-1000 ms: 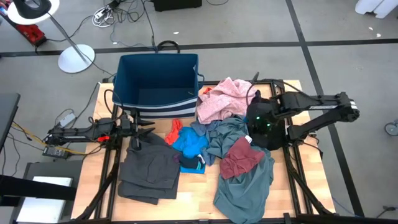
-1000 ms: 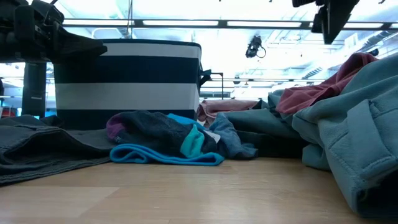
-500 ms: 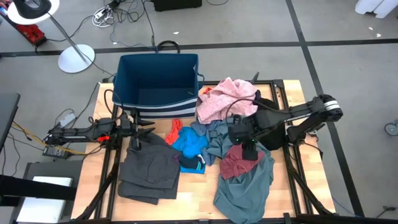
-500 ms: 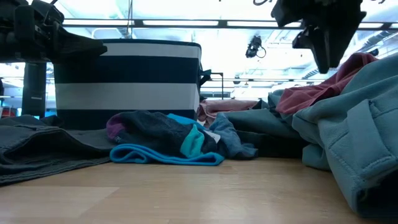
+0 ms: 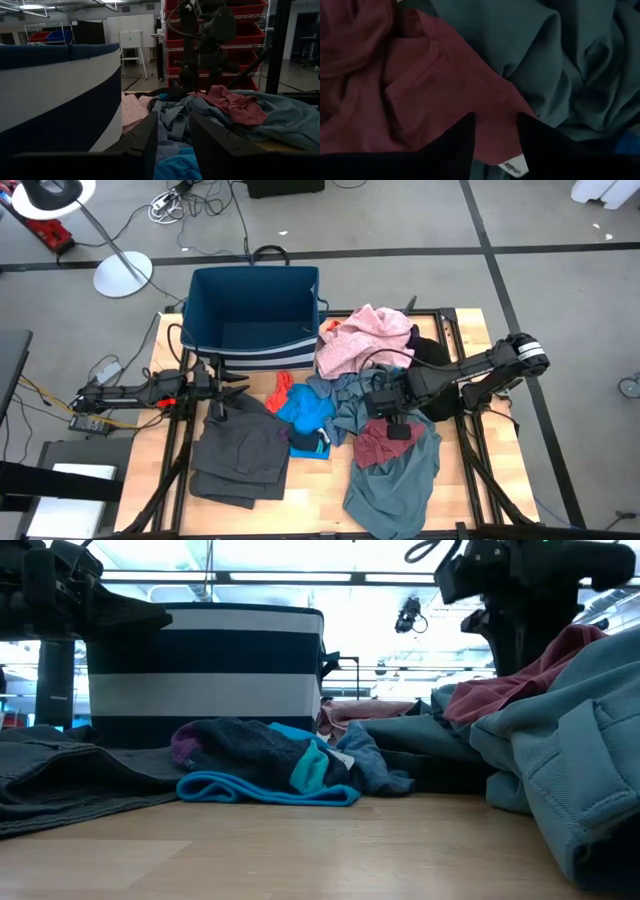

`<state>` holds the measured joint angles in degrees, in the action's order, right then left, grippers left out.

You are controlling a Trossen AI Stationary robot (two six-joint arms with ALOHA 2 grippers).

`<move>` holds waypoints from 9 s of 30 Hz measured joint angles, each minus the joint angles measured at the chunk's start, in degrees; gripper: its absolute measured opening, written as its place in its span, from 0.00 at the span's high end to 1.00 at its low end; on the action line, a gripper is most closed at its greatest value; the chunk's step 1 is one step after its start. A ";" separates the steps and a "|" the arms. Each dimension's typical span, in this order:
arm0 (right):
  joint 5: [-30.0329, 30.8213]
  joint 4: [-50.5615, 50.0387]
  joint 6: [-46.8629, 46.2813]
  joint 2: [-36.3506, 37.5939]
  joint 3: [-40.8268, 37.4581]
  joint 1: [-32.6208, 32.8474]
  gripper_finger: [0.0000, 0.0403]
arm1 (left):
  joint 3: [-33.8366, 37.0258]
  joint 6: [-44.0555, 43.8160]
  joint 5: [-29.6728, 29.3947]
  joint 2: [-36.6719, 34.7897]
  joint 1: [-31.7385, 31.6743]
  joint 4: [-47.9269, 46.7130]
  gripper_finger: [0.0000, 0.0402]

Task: Sort clothes
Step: Put the red underwear into the blue laundry bin, then put the gray sock into the blue laundry bin

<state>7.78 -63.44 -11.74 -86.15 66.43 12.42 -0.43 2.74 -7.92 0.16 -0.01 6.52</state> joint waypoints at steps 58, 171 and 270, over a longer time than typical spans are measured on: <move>3.66 -26.61 -0.29 4.90 43.86 -9.70 1.00 | 0.02 0.00 0.00 0.00 0.00 -0.01 0.71; -29.59 23.74 6.01 -31.39 67.81 -44.53 0.57 | -14.02 -12.19 -4.53 0.24 0.11 -13.67 0.71; -6.42 5.04 -6.09 2.20 -6.27 -35.63 0.70 | -63.95 -21.09 -1.90 43.32 0.11 -34.31 0.96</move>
<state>1.36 -58.40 -17.84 -83.95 60.16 -23.21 -64.38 -18.35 -9.82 43.48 0.10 -27.79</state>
